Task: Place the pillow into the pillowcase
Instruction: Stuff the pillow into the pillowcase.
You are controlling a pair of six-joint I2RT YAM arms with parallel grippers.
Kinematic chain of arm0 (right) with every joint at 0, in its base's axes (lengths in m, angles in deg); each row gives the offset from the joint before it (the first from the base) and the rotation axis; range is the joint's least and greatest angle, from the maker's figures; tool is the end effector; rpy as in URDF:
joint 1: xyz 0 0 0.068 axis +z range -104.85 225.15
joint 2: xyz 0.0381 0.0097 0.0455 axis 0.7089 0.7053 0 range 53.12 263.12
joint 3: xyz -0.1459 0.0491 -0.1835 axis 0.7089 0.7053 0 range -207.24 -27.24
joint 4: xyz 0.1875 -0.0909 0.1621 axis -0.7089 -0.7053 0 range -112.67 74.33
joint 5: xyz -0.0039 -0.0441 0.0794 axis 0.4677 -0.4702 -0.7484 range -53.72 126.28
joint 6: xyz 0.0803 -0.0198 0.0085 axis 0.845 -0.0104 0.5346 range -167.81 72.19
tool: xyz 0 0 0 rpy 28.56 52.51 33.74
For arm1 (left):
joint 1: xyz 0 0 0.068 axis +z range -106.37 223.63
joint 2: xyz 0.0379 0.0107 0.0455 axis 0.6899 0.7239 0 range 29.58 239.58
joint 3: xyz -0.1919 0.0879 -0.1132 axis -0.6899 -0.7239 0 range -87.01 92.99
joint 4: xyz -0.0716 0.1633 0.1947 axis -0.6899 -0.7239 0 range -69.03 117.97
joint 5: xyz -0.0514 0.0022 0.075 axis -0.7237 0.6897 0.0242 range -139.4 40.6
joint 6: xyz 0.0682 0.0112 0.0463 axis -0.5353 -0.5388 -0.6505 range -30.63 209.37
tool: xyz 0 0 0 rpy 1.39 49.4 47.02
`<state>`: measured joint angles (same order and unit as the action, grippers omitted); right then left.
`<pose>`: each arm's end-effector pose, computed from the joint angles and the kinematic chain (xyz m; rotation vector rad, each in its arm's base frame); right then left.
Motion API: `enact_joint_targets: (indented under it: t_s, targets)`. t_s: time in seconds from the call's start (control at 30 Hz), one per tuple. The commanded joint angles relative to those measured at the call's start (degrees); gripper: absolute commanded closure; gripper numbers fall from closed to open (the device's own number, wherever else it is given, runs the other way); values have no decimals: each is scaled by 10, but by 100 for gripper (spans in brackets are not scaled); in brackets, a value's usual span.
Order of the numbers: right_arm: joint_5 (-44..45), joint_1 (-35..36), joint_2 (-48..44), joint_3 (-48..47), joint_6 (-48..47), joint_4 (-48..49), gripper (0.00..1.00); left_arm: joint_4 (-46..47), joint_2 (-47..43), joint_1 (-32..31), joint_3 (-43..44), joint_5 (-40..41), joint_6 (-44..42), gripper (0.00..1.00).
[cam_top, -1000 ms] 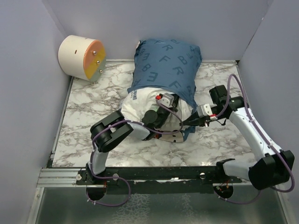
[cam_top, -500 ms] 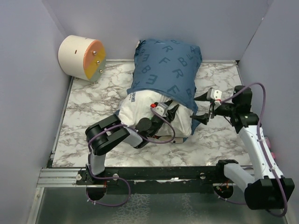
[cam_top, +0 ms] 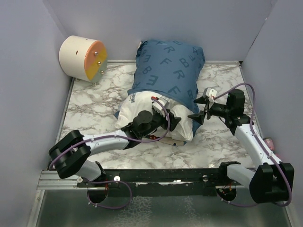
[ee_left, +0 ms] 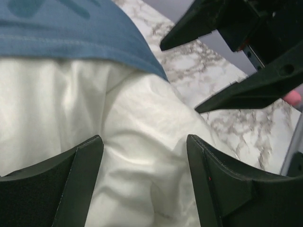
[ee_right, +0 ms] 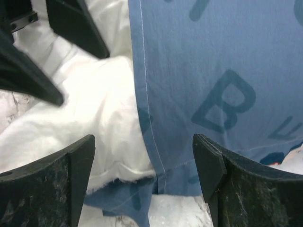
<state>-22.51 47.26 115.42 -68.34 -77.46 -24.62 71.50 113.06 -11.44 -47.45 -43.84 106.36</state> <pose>0.2601 0.0717 0.2269 -1.0586 1.5784 0.7414 0.2122 -0.2914 0.2118 0.4628 1.5858 -0.8990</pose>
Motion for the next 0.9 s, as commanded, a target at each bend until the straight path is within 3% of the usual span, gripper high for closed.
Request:
enact_joint_targets:
  t_s: [0.0,0.17,0.3,0.4,0.53,0.57,0.67,0.8,0.87]
  targets:
    - [73,33,5,19,65,105,19,-176,-65,5,-5,-45,60,25]
    - [139,34,36,11,108,127,30,-207,-140,5,-11,-79,120,24]
    - [130,34,26,17,124,140,38,-222,-159,-4,-7,-87,190,24]
    - [119,34,28,25,131,152,47,-224,-136,-41,2,-31,225,23]
    - [120,34,44,25,129,152,58,-224,-66,-68,26,72,261,15]
    - [119,34,47,26,129,153,59,-214,-47,-68,32,87,271,8]
    - [134,36,54,33,132,162,59,-192,11,-68,62,144,280,1]
    - [199,41,64,39,123,172,41,-196,78,-54,109,208,279,1]
    - [226,43,75,39,116,170,39,-182,104,-35,115,212,286,6]
